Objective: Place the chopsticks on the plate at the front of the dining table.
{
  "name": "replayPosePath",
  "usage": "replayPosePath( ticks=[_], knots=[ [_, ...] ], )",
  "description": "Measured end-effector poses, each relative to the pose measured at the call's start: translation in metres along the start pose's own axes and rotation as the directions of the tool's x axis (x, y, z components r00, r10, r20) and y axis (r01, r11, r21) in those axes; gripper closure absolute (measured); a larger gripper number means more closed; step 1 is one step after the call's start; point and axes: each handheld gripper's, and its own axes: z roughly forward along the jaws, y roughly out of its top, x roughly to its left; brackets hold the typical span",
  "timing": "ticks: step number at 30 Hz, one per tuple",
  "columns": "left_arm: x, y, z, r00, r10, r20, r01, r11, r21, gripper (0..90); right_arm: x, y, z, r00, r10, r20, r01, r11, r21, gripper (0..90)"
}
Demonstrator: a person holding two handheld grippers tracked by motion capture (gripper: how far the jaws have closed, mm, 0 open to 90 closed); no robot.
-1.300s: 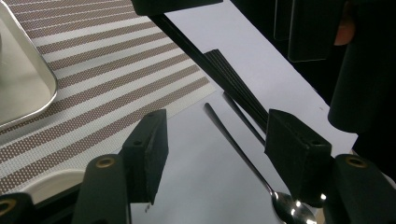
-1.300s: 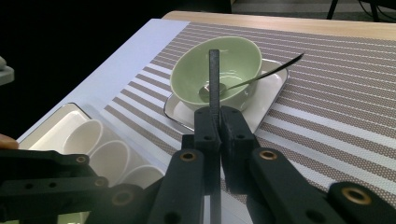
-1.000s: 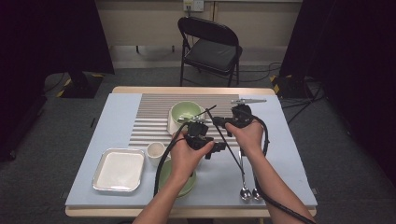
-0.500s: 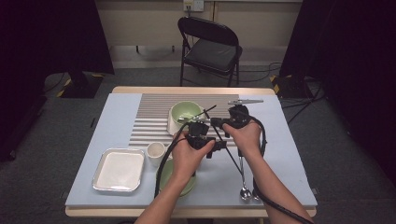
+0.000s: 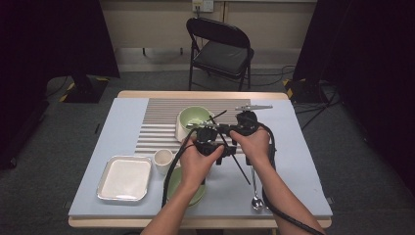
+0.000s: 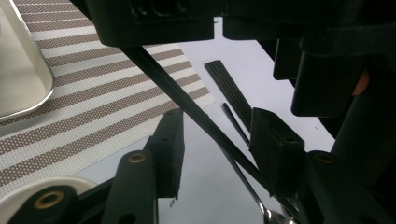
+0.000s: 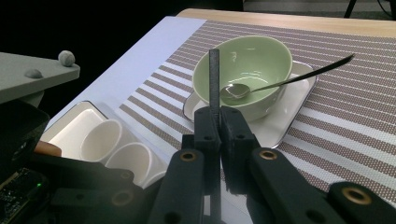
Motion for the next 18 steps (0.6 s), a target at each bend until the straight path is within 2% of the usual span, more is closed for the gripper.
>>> replayPosePath(
  ticks=[3,9,13,18],
  knots=[
    [-0.0001,-0.0001,0.0007,1.0,-0.008,0.004,0.008,1.0,-0.001,59.1,0.0005,0.0006,0.0001,1.0,-0.002,-0.004,0.002,1.0,-0.002,86.2],
    [0.0011,-0.0002,0.0004,0.9997,-0.024,0.0,0.024,0.9996,-0.012,67.0,0.0027,0.0009,-0.0001,0.9999,0.006,-0.015,-0.006,1.0,-0.007,86.2],
    [0.0016,0.0,-0.0004,0.9991,-0.043,-0.001,0.043,0.9989,-0.016,68.9,0.002,0.0008,-0.0007,0.9996,0.016,-0.022,-0.016,1.0,-0.015,86.2],
    [0.0011,0.0024,-0.0056,0.9966,-0.077,-0.027,0.077,0.997,-0.005,73.3,-0.0018,0.0012,-0.0038,0.9963,0.052,-0.068,-0.055,0.998,-0.039,85.9]
  ],
)
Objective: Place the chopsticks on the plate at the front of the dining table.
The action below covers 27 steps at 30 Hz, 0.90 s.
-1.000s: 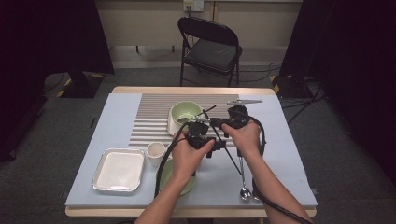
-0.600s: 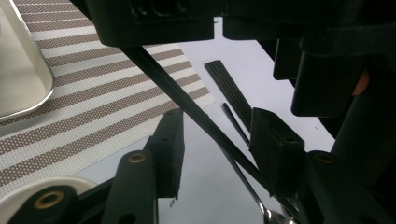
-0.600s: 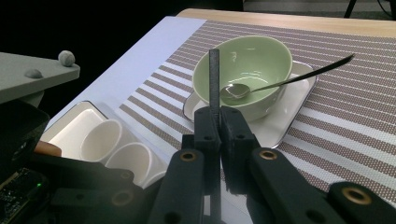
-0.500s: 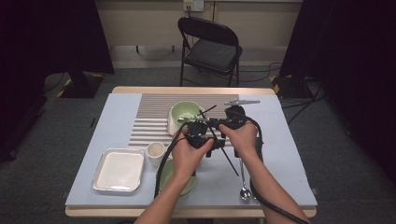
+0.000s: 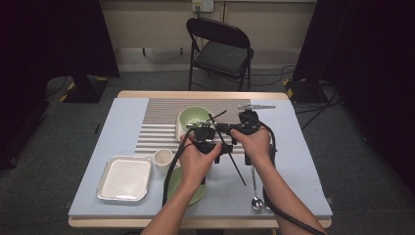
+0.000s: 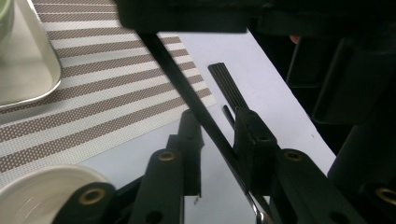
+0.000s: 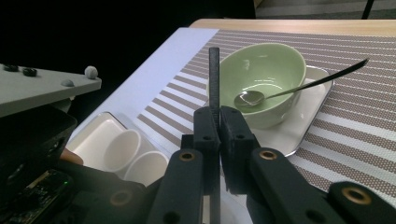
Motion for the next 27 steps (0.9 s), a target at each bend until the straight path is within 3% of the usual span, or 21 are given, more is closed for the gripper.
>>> replayPosePath(
  ticks=[5,13,15,24,27],
  knots=[
    [0.0,0.002,-0.003,0.9996,-0.026,-0.005,0.026,0.9996,0.006,79.4,-0.005,0.003,-0.007,0.999,0.026,-0.035,-0.027,0.999,-0.024,85.0],
    [0.002,0.005,-0.006,0.9986,-0.051,-0.014,0.051,0.9986,0.013,85.8,-0.015,0.007,-0.018,0.9988,0.017,-0.047,-0.019,0.999,-0.036,80.7],
    [0.002,0.006,-0.007,0.9978,-0.066,-0.001,0.066,0.9977,0.017,86.1,-0.017,0.007,-0.02,0.9995,0.003,-0.03,-0.003,1.0,-0.03,79.1],
    [-0.002,0.009,-0.009,0.9987,-0.052,-0.003,0.052,0.9983,0.027,86.2,-0.024,0.006,-0.025,0.9999,-0.006,-0.016,0.005,0.999,-0.034,73.8],
    [-0.003,0.01,-0.009,0.9987,-0.05,-0.006,0.05,0.9983,0.03,86.2,-0.027,0.005,-0.027,0.9999,-0.007,-0.008,0.007,0.999,-0.041,67.5]
  ],
)
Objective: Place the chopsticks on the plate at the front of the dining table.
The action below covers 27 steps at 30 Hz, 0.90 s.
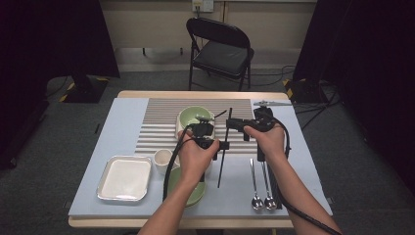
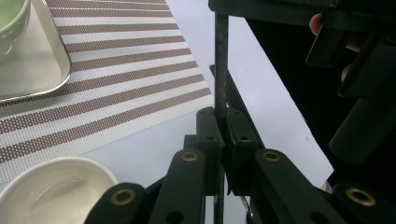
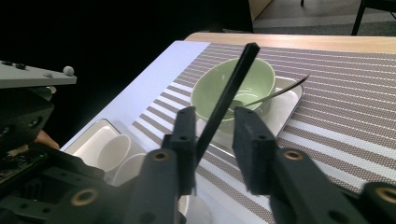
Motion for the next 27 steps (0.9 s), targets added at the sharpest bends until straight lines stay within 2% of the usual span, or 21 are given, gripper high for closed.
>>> replayPosePath(
  ticks=[2,4,7,10,12,14,15,17,20,27],
  knots=[
    [-0.001,0.001,0.0,1.0,-0.004,-0.001,0.004,1.0,0.003,86.2,0.0,0.0,0.0,1.0,-0.003,-0.004,0.003,1.0,0.002,67.2],
    [-0.001,0.001,0.0,1.0,-0.004,-0.003,0.004,1.0,0.005,86.2,0.001,-0.001,-0.001,0.9998,-0.015,0.012,0.015,1.0,0.005,59.4],
    [0.002,0.002,0.0,0.9999,-0.013,-0.004,0.014,0.9998,0.016,86.1,0.0,-0.002,-0.002,0.9999,-0.008,0.009,0.008,1.0,0.005,57.5],
    [0.003,0.003,-0.001,0.9999,-0.013,-0.01,0.013,0.9997,0.022,86.2,-0.002,-0.002,-0.003,0.9991,-0.027,0.032,0.027,1.0,-0.002,47.9],
    [0.004,0.003,-0.002,0.9998,-0.016,-0.014,0.017,0.9996,0.022,86.2,-0.004,-0.003,-0.004,0.9995,-0.023,0.023,0.023,1.0,-0.012,43.2],
    [0.005,0.004,-0.003,0.9997,-0.019,-0.015,0.019,0.9996,0.021,86.2,-0.005,-0.003,-0.004,0.9994,-0.026,0.025,0.026,1.0,-0.012,42.0],
    [0.005,0.004,-0.004,0.9996,-0.017,-0.022,0.018,0.9997,0.018,86.1,-0.007,-0.003,-0.005,0.9989,-0.043,0.019,0.043,0.999,-0.006,38.3],
    [0.005,0.005,-0.005,0.9996,-0.017,-0.025,0.017,0.9996,0.021,86.2,-0.008,-0.003,-0.006,0.9984,-0.052,0.022,0.052,0.999,-0.002,37.2],
    [0.006,0.006,-0.008,0.9994,-0.022,-0.026,0.022,0.9996,0.014,86.2,-0.017,-0.008,-0.008,0.9965,-0.074,0.039,0.073,0.997,0.034,31.8],
    [0.007,0.008,-0.014,0.9994,-0.012,-0.032,0.012,0.9998,0.013,86.2,-0.03,-0.021,-0.011,0.9925,-0.089,0.084,0.085,0.995,0.051,25.4]
  ],
)
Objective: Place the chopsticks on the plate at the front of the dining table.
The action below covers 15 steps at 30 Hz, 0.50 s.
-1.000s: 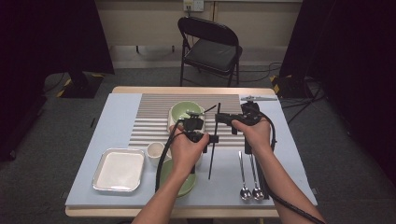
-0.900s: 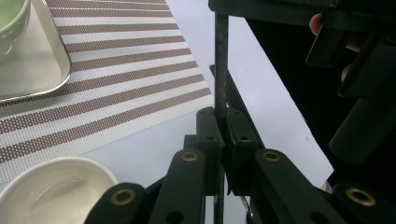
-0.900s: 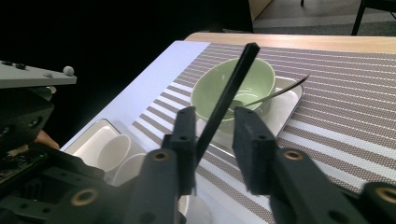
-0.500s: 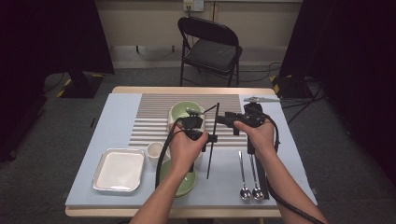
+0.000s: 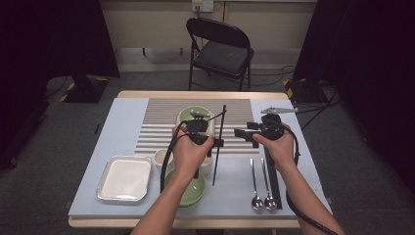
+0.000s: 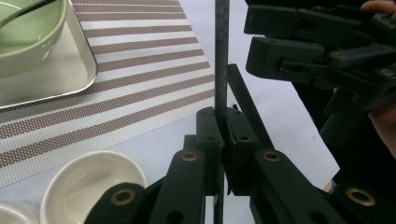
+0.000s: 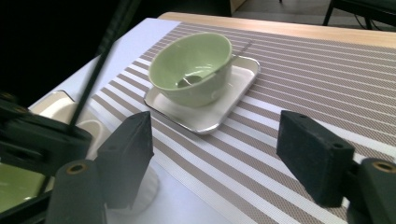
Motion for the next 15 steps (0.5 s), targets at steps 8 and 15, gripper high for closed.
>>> replayPosePath(
  ticks=[8,15],
  knots=[
    [0.003,0.003,-0.008,1.0,0.003,-0.007,-0.003,1.0,0.005,86.2,-0.016,-0.017,-0.003,0.9992,0.018,0.035,-0.018,1.0,0.003,21.4],
    [0.005,0.005,-0.014,0.9999,-0.004,-0.013,0.005,1.0,0.006,86.2,-0.024,-0.025,-0.003,0.9966,0.01,0.081,-0.012,1.0,0.027,19.9]
  ],
)
